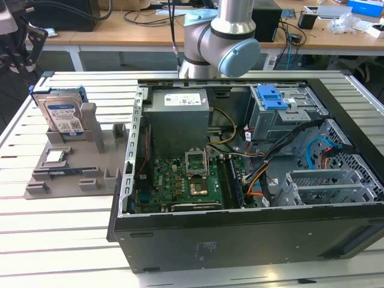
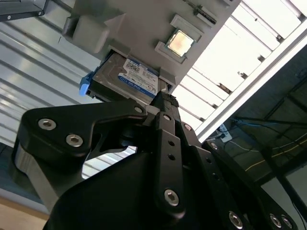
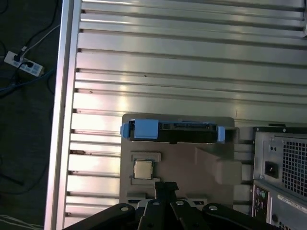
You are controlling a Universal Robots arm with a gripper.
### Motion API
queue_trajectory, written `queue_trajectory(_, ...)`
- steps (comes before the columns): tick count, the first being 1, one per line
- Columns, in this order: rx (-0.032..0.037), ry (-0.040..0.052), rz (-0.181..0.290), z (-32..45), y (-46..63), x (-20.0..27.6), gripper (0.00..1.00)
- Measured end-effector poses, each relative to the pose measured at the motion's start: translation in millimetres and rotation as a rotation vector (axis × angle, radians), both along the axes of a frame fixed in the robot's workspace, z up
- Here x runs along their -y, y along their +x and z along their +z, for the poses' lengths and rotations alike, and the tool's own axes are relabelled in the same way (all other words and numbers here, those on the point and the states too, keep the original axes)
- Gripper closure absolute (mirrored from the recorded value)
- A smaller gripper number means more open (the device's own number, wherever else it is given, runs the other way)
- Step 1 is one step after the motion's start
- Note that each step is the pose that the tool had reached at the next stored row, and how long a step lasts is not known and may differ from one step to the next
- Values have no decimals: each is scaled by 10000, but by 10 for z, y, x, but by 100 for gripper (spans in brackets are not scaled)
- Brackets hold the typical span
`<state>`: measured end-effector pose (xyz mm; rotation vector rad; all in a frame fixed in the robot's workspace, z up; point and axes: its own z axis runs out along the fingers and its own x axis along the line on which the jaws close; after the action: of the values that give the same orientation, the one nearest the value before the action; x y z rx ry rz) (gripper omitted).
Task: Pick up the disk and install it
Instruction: 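Pick up the disk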
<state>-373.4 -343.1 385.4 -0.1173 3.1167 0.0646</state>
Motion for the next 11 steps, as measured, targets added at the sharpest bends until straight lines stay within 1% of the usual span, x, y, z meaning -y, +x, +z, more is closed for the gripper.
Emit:
queue_trajectory(2, -1, 0, 123, 0, 0, 0, 89)
queue_trajectory(7, 0, 0, 636, 0, 0, 0, 89)
queue_trajectory(8, 0, 0, 826, 0, 0, 0, 89)
queue_trajectory(11, 0, 0, 1158, 0, 0, 0, 89)
